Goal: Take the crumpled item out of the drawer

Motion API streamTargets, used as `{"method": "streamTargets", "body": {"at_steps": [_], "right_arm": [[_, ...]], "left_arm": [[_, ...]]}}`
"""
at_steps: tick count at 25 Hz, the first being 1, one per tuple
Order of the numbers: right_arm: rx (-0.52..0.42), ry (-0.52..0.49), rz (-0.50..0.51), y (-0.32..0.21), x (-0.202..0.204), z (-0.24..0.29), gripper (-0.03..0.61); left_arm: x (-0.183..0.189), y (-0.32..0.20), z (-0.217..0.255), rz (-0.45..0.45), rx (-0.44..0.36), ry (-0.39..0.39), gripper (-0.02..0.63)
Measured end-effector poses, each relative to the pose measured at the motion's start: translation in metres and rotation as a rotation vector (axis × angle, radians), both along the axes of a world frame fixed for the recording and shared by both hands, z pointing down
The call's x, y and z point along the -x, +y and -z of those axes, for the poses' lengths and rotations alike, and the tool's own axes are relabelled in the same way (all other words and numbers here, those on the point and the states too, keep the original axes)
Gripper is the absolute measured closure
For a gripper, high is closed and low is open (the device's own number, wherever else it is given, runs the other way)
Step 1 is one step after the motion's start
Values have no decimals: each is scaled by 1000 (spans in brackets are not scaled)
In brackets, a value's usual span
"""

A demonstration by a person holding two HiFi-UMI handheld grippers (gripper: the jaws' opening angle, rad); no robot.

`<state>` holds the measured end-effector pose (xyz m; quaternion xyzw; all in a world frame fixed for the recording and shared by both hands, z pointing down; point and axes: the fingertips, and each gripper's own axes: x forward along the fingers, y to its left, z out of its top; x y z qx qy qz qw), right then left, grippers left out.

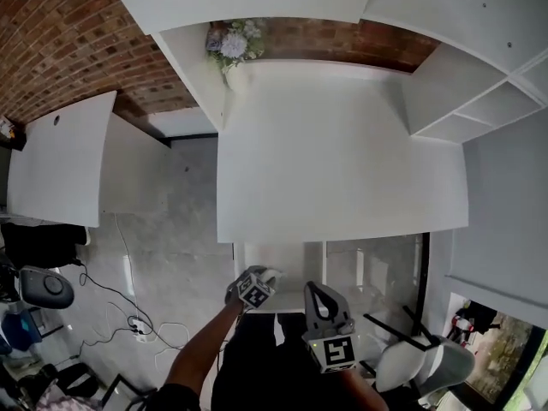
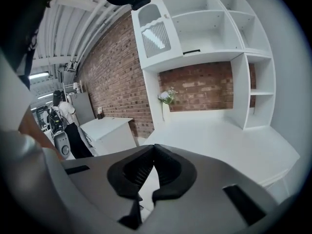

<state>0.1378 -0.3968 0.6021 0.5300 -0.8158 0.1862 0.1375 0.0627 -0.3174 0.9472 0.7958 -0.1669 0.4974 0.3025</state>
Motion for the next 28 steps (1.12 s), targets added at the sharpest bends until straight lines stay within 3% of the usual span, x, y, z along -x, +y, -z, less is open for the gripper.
{"method": "streamTargets", "body": {"at_steps": [4,11,16,22,28], "right_arm": [[51,4,-17,-12,-1,-26,565],[91,4,-21,-15,1,-48,565],[121,10,-40,-6,0,-55,565],[90,31,-44,7,-14,-44,565],[6,23,-19,40,-28,2,565]], "left_arm": [[-3,12,-53,-49,87,-57,442],[6,25,-111,-44,184,-128,447],[9,24,-124,30,210,-132,528],[6,8,-90,43,114,-97,546],[11,-6,23,206,-84,-19,552]]}}
